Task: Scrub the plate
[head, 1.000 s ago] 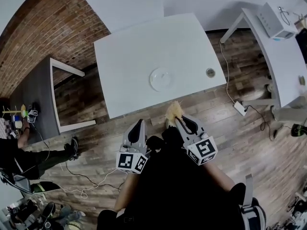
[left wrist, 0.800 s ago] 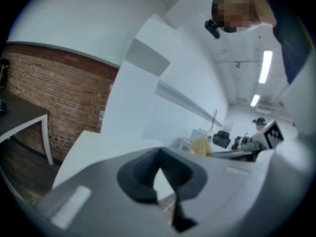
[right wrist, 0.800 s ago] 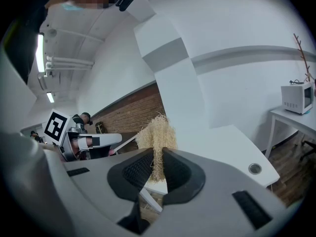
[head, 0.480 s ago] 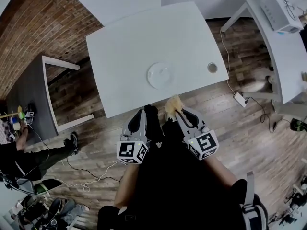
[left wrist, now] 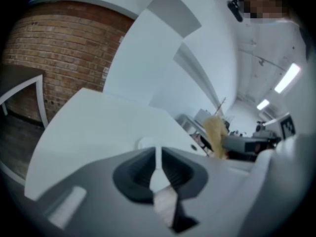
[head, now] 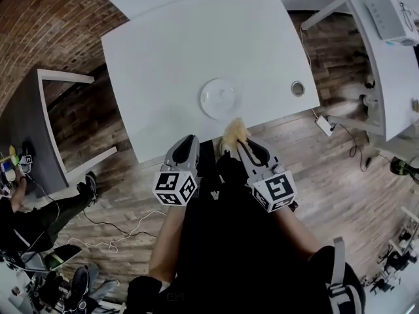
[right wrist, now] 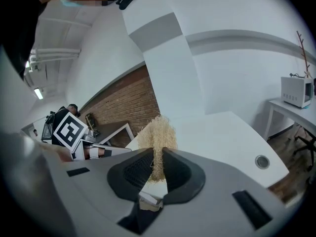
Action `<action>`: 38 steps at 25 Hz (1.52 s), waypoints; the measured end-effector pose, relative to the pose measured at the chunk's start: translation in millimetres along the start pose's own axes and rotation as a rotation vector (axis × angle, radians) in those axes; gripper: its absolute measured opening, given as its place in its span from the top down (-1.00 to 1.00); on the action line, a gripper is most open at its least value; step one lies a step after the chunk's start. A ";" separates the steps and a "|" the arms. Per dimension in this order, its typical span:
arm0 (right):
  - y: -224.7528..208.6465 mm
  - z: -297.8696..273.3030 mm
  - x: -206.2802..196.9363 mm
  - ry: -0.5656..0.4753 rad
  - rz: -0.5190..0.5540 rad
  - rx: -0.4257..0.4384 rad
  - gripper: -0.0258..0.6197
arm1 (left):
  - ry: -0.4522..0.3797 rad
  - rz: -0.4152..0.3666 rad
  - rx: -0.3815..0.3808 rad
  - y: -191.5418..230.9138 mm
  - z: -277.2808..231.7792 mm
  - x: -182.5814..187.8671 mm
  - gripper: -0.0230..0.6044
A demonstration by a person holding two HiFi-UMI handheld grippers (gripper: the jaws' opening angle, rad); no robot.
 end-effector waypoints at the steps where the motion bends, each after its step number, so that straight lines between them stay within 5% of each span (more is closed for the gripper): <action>1: -3.8 -5.8 -1.8 0.006 -0.009 -0.010 0.78 | 0.015 0.011 -0.004 4.5 -7.4 -2.2 0.86; 7: -21.0 -25.4 13.1 -0.004 -0.062 -0.065 0.78 | 0.071 0.051 -0.028 12.2 -41.7 -5.8 0.81; 12: -27.6 -50.5 41.5 -0.006 0.005 -0.063 0.78 | 0.102 0.054 -0.032 17.6 -68.2 -6.6 0.80; 24: -91.7 -74.2 -36.1 0.192 -0.077 -0.200 0.78 | 0.195 0.143 -0.081 26.9 -113.4 -16.6 0.69; 38: -121.5 -88.7 -80.3 0.287 -0.156 -0.245 0.78 | 0.303 0.228 -0.102 30.1 -142.7 -37.0 0.69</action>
Point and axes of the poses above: the fingertips, and each gripper's own axes: z backward along the fingers, y to its left, x out of its top, the point moved 3 cm from there along z, backward along the fingers, and after that the axes turned 13 degrees about x, right-handed, at the moved point
